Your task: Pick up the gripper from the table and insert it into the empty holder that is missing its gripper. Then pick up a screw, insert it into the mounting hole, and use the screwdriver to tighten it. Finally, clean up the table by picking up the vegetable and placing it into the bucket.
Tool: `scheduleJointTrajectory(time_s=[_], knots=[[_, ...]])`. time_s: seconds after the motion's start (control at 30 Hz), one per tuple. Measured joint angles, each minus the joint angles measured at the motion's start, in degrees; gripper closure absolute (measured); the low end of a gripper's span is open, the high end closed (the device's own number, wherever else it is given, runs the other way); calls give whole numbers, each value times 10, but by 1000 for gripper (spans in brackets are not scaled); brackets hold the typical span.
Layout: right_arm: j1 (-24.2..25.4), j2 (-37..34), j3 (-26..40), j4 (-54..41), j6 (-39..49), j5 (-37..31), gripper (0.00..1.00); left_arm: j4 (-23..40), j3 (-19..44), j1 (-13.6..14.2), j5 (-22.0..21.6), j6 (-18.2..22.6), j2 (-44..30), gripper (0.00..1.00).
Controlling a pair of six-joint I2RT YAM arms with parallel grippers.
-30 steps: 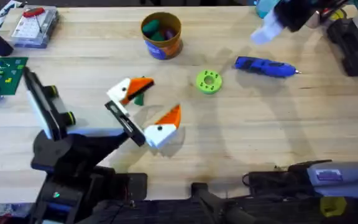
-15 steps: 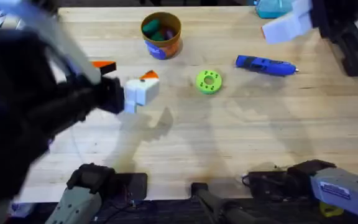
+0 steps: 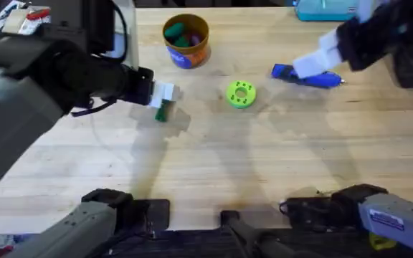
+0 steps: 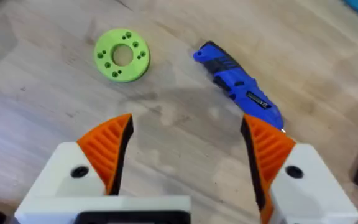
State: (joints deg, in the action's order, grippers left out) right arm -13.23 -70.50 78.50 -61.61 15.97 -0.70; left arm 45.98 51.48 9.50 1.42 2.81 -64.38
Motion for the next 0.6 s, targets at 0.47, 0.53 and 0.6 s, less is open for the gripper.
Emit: scheduleJointTrajectory(time_s=[0.47, 0.53, 0.6], knots=[[0, 0, -142, 87, -17, 47, 6, -17, 0, 0, -2, 2, -138, 14], [0, 0, -142, 87, -17, 47, 6, -17, 0, 0, -2, 2, -138, 14], [0, 0, -142, 87, -17, 47, 6, -17, 0, 0, -2, 2, -138, 14]])
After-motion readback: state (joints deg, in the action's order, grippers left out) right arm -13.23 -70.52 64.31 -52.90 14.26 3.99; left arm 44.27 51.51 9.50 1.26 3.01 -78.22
